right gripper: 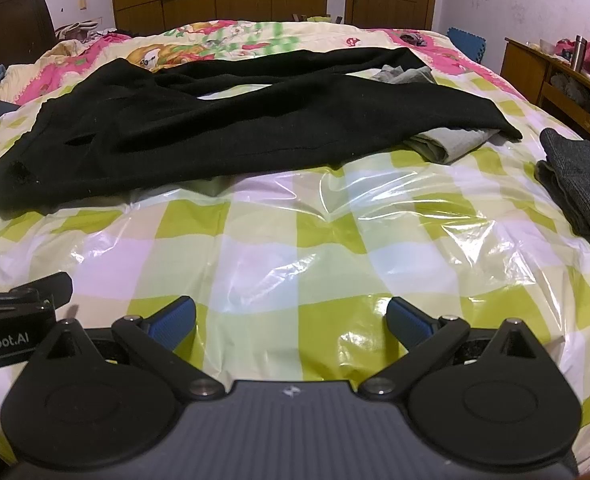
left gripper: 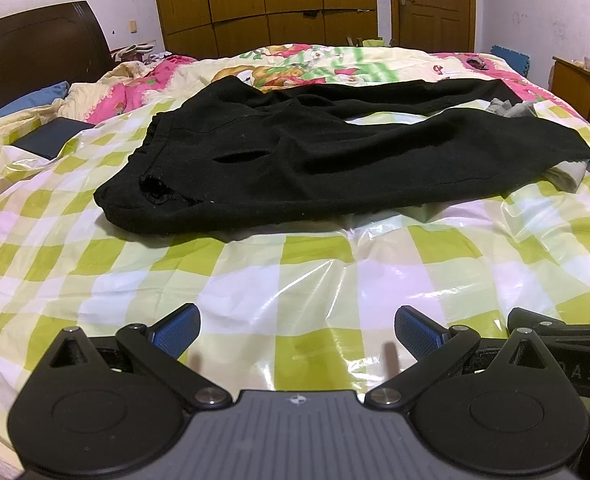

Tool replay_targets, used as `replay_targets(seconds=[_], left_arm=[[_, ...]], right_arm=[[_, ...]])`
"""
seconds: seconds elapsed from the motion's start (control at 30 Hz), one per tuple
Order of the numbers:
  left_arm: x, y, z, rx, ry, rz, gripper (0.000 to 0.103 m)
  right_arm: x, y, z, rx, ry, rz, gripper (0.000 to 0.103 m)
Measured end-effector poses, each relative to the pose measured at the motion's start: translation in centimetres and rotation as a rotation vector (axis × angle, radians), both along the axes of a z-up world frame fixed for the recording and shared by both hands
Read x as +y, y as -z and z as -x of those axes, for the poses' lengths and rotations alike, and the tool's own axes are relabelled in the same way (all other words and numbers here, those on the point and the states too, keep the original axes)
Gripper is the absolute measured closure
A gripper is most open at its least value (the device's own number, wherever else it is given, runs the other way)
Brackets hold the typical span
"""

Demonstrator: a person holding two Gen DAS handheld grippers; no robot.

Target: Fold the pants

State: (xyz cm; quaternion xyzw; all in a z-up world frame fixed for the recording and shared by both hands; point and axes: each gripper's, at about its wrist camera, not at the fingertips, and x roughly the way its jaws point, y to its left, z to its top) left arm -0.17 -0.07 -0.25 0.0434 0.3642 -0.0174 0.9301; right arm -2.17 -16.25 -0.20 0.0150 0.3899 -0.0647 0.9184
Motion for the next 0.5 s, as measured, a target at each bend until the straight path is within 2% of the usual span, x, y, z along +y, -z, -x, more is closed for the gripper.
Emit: replay_targets(seconds=[0.5], left_arm=[[-0.04,-0.07,0.02,-0.001,0.001,-0.001,0.0]], right_arm=[[0.04,0.11,-0.01,0.001,0.0,0.002,0.002]])
